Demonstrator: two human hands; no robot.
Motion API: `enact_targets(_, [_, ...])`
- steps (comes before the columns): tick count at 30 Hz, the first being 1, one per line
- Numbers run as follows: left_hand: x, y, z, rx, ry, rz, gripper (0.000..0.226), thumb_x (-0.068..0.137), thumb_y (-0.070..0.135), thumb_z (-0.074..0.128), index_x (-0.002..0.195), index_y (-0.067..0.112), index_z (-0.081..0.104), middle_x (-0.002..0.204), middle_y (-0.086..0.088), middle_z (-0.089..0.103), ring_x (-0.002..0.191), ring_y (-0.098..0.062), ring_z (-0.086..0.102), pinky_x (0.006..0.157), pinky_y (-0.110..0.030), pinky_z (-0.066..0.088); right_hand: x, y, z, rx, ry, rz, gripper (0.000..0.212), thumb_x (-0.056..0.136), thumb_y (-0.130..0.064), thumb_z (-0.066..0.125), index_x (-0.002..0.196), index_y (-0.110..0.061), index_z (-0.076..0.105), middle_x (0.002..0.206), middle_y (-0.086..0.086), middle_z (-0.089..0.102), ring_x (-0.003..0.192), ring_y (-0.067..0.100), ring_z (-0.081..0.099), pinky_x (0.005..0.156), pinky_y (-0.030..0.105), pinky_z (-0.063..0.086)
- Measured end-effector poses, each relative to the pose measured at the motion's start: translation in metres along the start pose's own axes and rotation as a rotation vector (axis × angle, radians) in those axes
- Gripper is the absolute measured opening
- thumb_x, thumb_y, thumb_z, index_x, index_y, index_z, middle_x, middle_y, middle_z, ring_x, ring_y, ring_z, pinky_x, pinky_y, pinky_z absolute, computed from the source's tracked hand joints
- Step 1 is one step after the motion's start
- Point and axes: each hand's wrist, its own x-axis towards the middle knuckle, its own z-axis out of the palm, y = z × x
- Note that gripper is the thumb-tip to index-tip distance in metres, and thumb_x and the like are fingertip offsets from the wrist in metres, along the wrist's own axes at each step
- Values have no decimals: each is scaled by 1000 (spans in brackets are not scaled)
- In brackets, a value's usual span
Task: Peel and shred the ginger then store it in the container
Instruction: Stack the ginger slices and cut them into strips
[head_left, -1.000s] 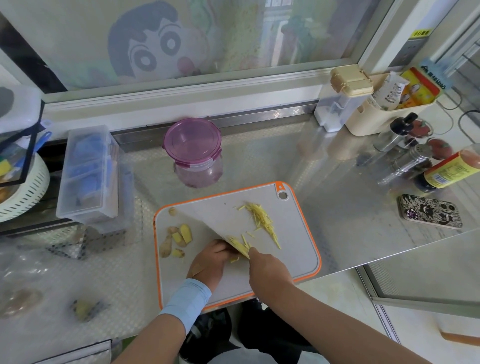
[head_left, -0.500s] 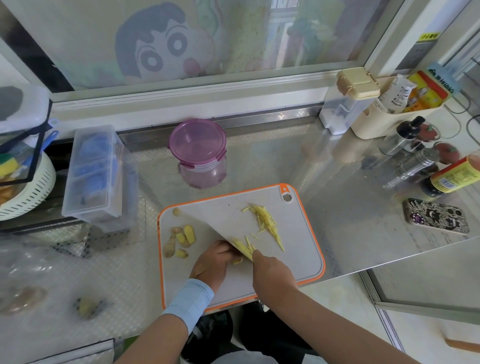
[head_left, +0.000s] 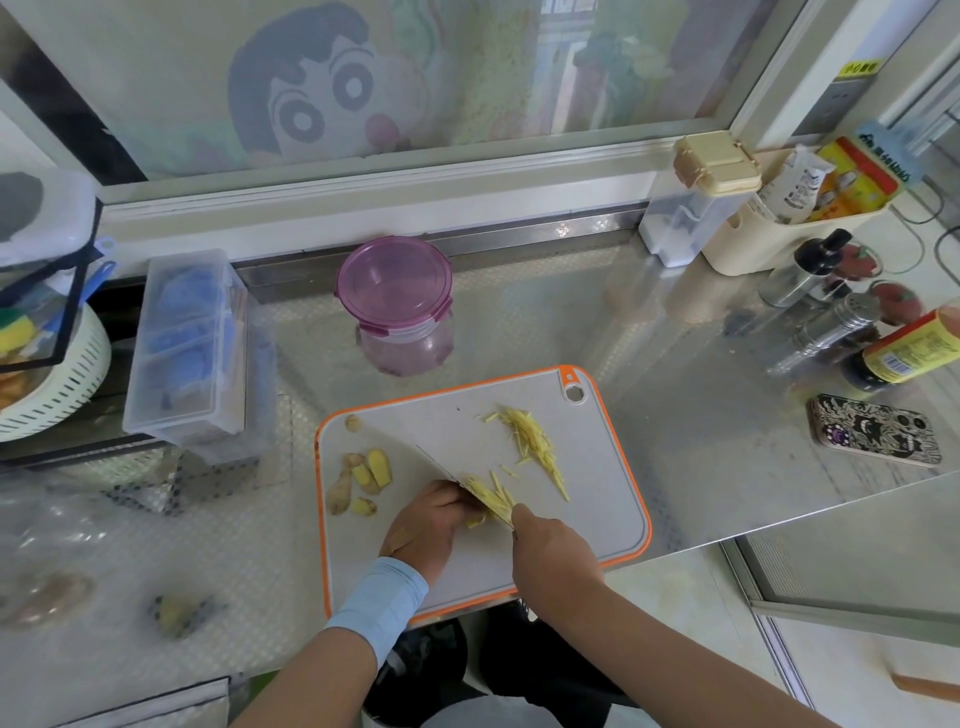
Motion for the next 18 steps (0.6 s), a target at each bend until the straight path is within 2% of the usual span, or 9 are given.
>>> enact_targets(3, [-1, -2, 0, -5, 12, 29, 32, 83, 29, 47, 91, 26, 78, 107, 18, 62, 106, 18, 48, 92, -4, 35, 6, -6, -1, 4, -5, -13, 21, 92, -3, 40, 98, -21, 30, 74, 1, 42, 66, 21, 45, 57, 31, 37])
enact_targets(5, [1, 1, -1, 22, 24, 6, 26, 84, 27, 51, 89, 30, 76, 106, 20, 62, 105, 16, 51, 91, -4, 35, 9, -8, -2, 9, -4, -13, 21, 92, -4, 40, 99, -22, 31, 75, 0, 42, 68, 22, 47, 60, 32, 39])
enact_targets(7, [3, -1, 0, 25, -12, -14, 24, 82, 6, 63, 88, 23, 77, 105, 12, 66, 103, 9, 54, 91, -2, 32, 10, -7, -2, 16, 0, -13, 21, 93, -5, 40, 100, -22, 31, 74, 1, 42, 68, 22, 46, 59, 32, 39])
enact_targets(9, [4, -7, 2, 136, -78, 63, 40, 70, -17, 68, 93, 14, 77, 103, -1, 69, 100, -3, 54, 94, 4, 19, 8, -6, -2, 22, 6, -10, 20, 93, -5, 40, 99, -22, 31, 74, 1, 42, 68, 22, 46, 57, 32, 38])
enact_targets(10, [6, -9, 1, 186, -104, 106, 45, 67, -21, 68, 95, 13, 76, 104, -3, 69, 100, -10, 55, 94, 4, 16, 8, -6, -2, 26, 7, -5, 20, 93, -5, 40, 98, -22, 30, 75, 1, 43, 68, 23, 47, 56, 32, 38])
enact_targets(11, [6, -8, 0, 189, -101, 106, 44, 69, -20, 66, 97, 13, 76, 105, -2, 68, 101, -12, 57, 94, 2, 20, 7, -6, -2, 27, 6, 1, 21, 93, -5, 40, 98, -22, 30, 75, 1, 44, 68, 23, 48, 55, 32, 38])
enact_targets(13, [4, 0, -2, 26, -35, 28, 37, 79, -12, 63, 94, 19, 77, 108, 10, 66, 104, 1, 58, 91, -4, 33, 5, -5, -1, 18, 1, 6, 21, 93, -4, 41, 98, -22, 30, 75, 2, 45, 65, 20, 47, 50, 30, 36])
enact_targets(15, [2, -1, 0, -117, 3, -37, 35, 83, -5, 60, 89, 25, 77, 105, 21, 63, 104, 10, 56, 93, -7, 37, 2, -3, -1, 11, -5, 7, 21, 92, -4, 41, 96, -22, 31, 75, 2, 46, 60, 18, 44, 47, 29, 33])
enact_targets(18, [1, -4, -1, -39, -2, 34, 26, 85, 12, 55, 91, 23, 78, 106, 18, 64, 106, 11, 54, 95, -9, 38, 2, -1, 0, 8, -13, 20, 20, 93, -4, 40, 96, -21, 32, 76, 3, 48, 60, 18, 44, 48, 31, 37])
